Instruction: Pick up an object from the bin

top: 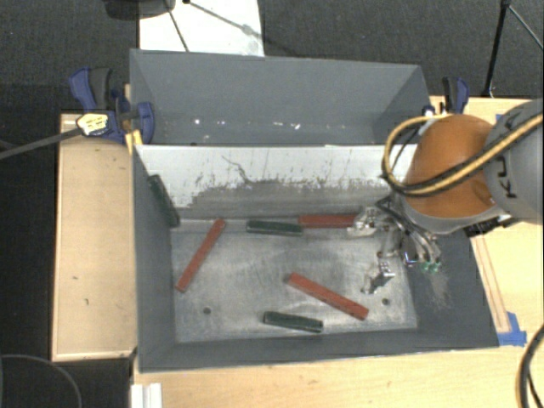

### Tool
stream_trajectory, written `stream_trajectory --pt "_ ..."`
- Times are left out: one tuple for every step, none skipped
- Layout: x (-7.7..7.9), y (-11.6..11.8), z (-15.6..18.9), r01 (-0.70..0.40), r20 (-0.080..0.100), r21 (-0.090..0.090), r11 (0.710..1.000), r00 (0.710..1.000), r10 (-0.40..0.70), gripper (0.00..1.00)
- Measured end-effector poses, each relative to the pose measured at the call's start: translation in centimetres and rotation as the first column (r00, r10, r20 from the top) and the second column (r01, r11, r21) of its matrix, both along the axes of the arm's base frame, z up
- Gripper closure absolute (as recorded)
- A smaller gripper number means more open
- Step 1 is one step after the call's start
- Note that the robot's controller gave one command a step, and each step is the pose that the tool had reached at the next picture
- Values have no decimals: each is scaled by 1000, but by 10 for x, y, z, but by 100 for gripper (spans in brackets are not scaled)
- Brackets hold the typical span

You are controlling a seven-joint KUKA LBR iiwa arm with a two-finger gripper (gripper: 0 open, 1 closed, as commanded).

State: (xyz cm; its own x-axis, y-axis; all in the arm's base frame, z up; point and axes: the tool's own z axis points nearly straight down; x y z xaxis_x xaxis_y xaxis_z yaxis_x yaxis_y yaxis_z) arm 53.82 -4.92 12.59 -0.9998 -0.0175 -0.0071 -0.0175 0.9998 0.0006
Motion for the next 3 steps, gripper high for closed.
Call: stream_trajectory --pt "-3 0 -14 3 0 0 1000 1000 -3 0" --pt "-38 34 -51 -246 9 -4 969 969 246 100" --pt "-38 34 -51 -246 9 -4 969 969 246 100"
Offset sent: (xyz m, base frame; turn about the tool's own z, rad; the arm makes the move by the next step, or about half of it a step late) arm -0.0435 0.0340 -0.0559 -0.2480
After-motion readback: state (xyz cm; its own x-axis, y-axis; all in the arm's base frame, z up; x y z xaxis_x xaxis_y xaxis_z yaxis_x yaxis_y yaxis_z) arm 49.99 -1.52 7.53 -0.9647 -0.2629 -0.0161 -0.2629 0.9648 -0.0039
